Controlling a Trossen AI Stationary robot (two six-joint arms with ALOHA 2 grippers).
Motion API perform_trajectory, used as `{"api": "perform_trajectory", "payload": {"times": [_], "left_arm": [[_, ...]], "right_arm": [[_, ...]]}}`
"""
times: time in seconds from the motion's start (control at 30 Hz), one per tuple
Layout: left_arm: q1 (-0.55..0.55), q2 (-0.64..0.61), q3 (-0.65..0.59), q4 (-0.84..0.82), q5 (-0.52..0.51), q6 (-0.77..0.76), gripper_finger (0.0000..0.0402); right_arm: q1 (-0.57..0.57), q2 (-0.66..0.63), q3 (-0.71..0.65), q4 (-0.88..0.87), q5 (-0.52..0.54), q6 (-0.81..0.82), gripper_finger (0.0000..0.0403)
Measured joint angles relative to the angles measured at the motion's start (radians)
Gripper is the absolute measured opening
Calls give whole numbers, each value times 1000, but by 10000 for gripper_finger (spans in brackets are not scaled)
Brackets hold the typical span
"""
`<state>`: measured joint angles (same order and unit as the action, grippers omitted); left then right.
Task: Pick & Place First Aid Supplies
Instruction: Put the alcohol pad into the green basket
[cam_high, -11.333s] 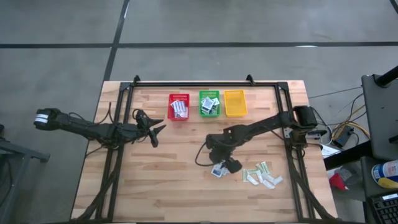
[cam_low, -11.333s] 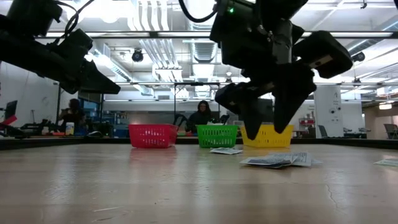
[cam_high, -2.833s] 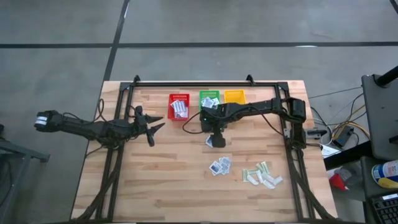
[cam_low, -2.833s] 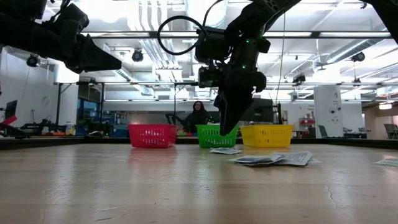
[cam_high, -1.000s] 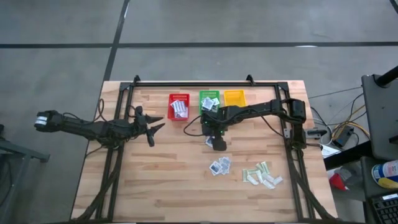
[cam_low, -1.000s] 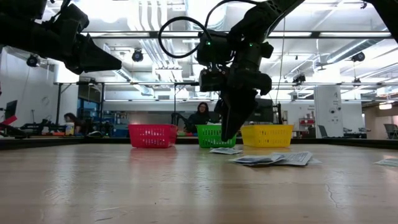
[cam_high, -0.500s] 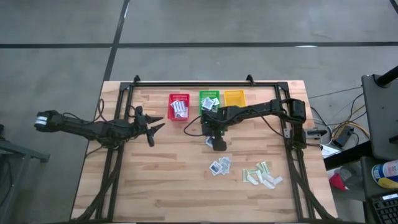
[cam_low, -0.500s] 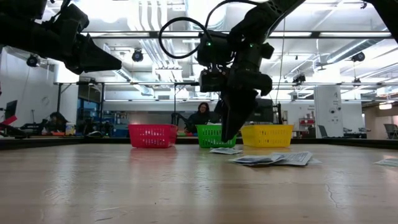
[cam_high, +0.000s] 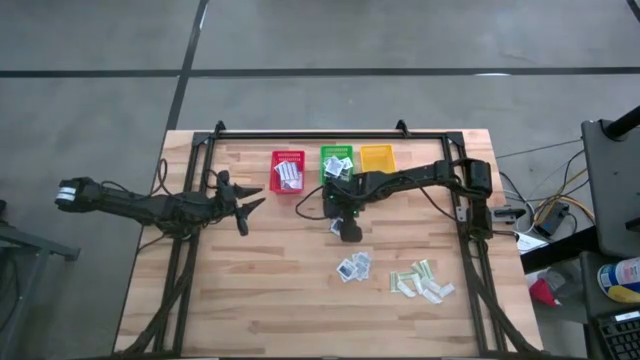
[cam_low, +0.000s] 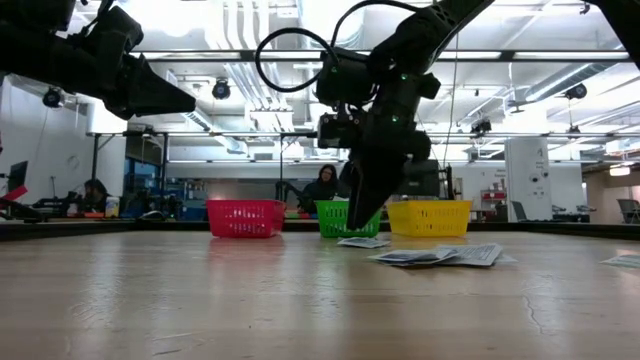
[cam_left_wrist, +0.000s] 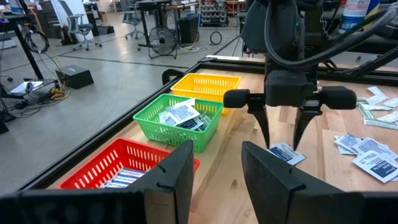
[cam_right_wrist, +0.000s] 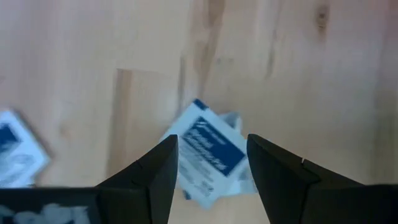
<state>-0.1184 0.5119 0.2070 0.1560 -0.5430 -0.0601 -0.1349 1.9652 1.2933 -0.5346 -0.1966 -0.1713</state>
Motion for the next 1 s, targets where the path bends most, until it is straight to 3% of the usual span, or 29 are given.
{"api": "perform_trajectory", "payload": {"times": [0.5,1.0], "left_arm": [[0,0,0,0,0,0,133],[0,0,0,0,0,0,133]], "right_arm": [[-1,0,-24,11,87,-68,185],[-1,0,-61,41,86,-64,144]]}}
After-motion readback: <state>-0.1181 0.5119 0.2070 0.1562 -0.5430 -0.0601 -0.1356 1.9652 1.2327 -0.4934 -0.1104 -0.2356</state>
